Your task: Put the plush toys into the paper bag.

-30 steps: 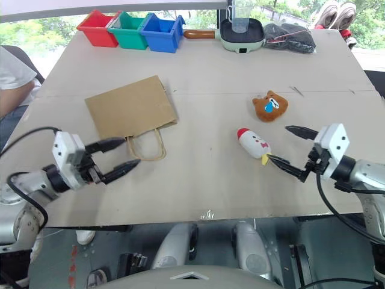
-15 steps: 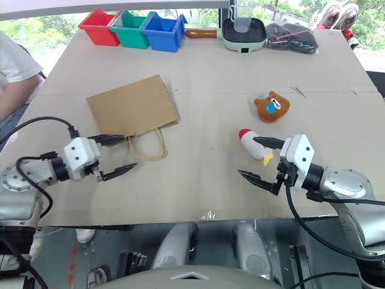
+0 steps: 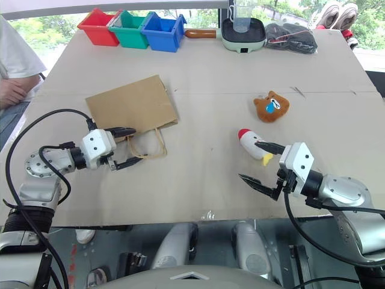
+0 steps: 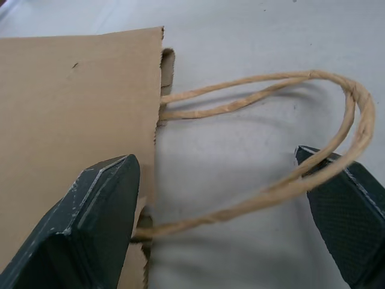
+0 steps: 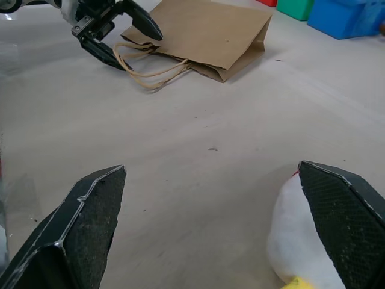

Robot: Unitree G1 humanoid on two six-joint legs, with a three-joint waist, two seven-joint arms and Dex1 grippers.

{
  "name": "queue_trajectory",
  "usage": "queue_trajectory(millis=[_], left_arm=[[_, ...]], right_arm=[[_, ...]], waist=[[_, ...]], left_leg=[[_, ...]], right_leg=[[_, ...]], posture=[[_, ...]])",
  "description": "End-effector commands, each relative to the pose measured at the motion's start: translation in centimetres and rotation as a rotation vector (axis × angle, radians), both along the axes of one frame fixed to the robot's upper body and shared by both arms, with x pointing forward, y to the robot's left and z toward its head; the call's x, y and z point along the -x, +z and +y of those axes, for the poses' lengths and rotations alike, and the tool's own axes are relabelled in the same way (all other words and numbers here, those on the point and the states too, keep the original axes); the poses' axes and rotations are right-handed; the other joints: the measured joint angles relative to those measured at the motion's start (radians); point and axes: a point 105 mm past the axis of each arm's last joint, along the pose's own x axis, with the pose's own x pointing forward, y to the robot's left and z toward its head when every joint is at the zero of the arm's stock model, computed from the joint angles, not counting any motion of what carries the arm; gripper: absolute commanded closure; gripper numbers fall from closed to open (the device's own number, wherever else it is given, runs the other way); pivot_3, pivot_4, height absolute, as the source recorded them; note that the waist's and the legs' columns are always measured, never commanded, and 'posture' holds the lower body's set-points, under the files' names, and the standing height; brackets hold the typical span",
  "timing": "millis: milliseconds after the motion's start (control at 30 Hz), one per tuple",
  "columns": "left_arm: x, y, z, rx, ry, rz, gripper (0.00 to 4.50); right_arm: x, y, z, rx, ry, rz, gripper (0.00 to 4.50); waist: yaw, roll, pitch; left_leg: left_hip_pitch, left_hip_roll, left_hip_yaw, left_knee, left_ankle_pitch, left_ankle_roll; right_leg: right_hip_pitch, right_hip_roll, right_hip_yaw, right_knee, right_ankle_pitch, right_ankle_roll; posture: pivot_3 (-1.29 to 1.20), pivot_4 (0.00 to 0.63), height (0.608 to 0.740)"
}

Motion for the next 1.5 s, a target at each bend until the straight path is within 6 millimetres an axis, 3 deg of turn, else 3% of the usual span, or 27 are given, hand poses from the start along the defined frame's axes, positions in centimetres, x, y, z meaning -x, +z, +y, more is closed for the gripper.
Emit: queue_trajectory(millis=[33,467,600,933,1100,1500], left_arm=[[0.5,1.2,-0.6,0.053,-0.048,0.008,1.27],[2.9,1.8,-0.4,0.072,-0.18,0.15,1.27],[1.2,2.2,0.0,0.022,-0.102,0.019,0.04],[0.8,1.4,0.7,-0.09,-0.104,-0.037,0.04],[2.5,1.1,0.4,-0.041,-0.177,0.064,0.04],[0.8,1.1,1.0,-0.069,-0.114,0.023,0.04]], right_arm=[[0.4,1.0,0.3,-0.008,0.01,-0.047,0.0],[0.2,1.5,0.2,0.004,0.004,-0.068,0.0],[0.2,1.8,0.5,0.005,0.009,-0.073,0.0],[0.0,2.3,0.9,0.009,0.015,-0.073,0.0],[0.3,2.4,1.0,0.002,0.032,-0.071,0.0],[1.1,2.7,1.1,-0.004,0.072,-0.095,0.0]], waist=[[-0.001,0.0,0.0],[-0.002,0.0,0.0],[0.002,0.0,0.0],[0.001,0.0,0.0],[-0.002,0.0,0.0],[-0.001,0.0,0.0]], left_leg=[[0.0,0.0,0.0,0.0,0.0,0.0],[0.0,0.0,-0.001,0.0,0.0,0.0],[0.0,0.0,-0.001,0.0,0.0,0.0],[0.0,0.0,-0.001,0.001,0.0,0.0],[0.0,0.0,-0.001,0.001,0.0,0.0],[0.0,0.0,-0.002,0.001,0.0,0.0]], right_leg=[[0.0,0.0,0.0,0.0,0.0,0.0],[0.0,0.0,0.0,0.001,0.0,0.0],[0.0,0.0,-0.001,0.002,0.0,0.0],[0.0,0.0,-0.001,0.002,0.0,0.0],[0.0,0.0,-0.001,0.002,0.0,0.0],[0.0,0.0,-0.001,0.002,0.0,0.0]], posture=[[0.0,0.15,0.74],[0.0,0.15,0.74],[0.0,0.15,0.74],[0.0,0.15,0.74],[0.0,0.15,0.74],[0.0,0.15,0.74]])
